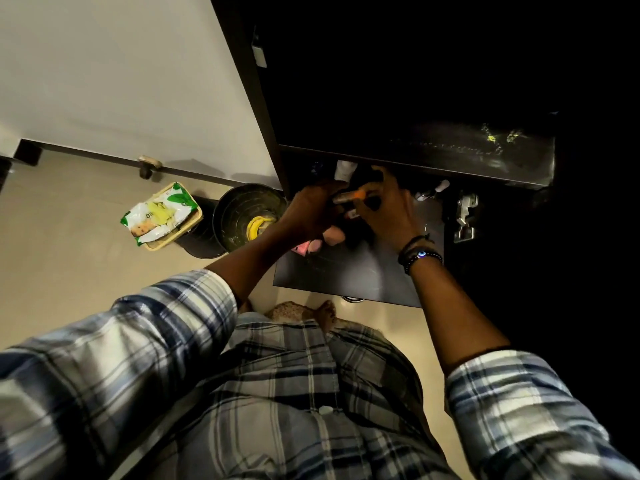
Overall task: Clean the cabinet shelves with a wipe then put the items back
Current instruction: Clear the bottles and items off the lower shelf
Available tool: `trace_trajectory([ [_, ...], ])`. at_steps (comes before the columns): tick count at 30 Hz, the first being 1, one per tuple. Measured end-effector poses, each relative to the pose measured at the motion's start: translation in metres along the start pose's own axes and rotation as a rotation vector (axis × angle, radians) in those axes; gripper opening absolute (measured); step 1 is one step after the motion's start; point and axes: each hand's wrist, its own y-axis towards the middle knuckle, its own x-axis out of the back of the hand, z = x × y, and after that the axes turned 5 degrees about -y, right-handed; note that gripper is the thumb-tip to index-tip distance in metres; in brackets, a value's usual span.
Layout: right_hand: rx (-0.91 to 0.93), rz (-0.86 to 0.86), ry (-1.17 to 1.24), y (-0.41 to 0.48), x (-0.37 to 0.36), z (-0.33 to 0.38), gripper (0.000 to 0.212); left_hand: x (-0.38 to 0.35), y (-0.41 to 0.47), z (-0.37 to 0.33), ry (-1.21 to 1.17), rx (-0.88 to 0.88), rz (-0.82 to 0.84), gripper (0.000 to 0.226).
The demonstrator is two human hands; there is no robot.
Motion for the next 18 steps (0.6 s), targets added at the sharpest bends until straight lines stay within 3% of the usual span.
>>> trace_trajectory([
  [8,0.061,0.02,0.042,0.0,-0.009,0.001,0.062,-0.006,0.02,0.015,0.022,0.002,0.109,0.029],
  [18,-0.05,0.089,0.072,-0.004,-0.03,-0.017,0.062,-0.017,0.037,0.036,0.009,0.064,0.051,0.021],
])
